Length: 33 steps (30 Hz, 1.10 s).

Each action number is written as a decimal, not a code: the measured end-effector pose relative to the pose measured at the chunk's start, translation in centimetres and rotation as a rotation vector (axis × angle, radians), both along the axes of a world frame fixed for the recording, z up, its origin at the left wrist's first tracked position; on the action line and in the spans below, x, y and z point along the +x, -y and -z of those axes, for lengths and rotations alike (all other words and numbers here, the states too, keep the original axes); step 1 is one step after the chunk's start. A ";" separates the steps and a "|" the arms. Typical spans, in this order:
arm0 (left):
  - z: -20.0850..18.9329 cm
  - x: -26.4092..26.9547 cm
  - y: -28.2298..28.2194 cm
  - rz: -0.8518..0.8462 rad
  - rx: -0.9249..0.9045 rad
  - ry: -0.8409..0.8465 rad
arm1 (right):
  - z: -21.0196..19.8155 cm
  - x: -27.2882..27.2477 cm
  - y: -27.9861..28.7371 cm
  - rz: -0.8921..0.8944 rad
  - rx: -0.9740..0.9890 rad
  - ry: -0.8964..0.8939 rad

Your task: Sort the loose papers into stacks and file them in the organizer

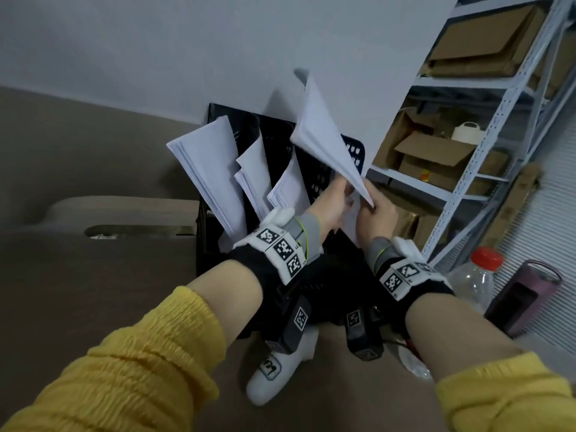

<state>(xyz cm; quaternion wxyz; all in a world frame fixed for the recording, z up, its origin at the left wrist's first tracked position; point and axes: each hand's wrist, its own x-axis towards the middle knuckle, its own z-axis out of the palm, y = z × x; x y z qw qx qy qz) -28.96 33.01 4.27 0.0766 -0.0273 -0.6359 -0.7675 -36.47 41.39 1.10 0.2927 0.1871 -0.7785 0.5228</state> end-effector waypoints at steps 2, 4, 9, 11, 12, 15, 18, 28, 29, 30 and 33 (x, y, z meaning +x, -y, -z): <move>1.0 0.0 0.5 -0.025 -0.017 0.053 | 1.2 0.3 0.1 -0.054 -0.021 -0.013; 1.3 0.0 0.5 -0.015 -0.029 0.071 | 1.7 0.6 0.2 -0.011 0.078 0.016; 0.7 0.5 -0.2 0.013 -0.035 0.065 | 1.9 0.4 -0.2 0.058 0.158 0.122; 0.1 0.8 -0.7 0.019 -0.043 0.054 | 1.7 0.1 -0.7 0.130 0.144 0.176; -0.2 0.9 -1.0 0.028 -0.044 0.052 | 1.6 0.1 -1.1 0.165 0.151 0.203; -0.5 0.9 -1.9 0.084 -0.065 0.029 | 1.5 0.2 -1.9 0.216 0.165 0.260; 0.1 0.6 -2.2 0.090 -0.095 0.007 | 1.8 0.1 -2.3 0.167 0.206 0.364; 1.0 1.6 0.8 -0.118 -0.123 -0.064 | 1.9 1.4 -0.4 -0.026 0.165 0.264; 0.8 2.0 1.1 -0.132 -0.131 -0.069 | 1.7 1.5 -0.2 -0.043 0.144 0.252; 0.6 2.7 1.5 -0.149 -0.147 -0.070 | 1.4 2.1 0.1 -0.067 0.120 0.246; -0.1 4.7 2.9 -0.217 -0.169 -0.113 | -0.3 3.6 1.2 -0.226 -0.098 0.191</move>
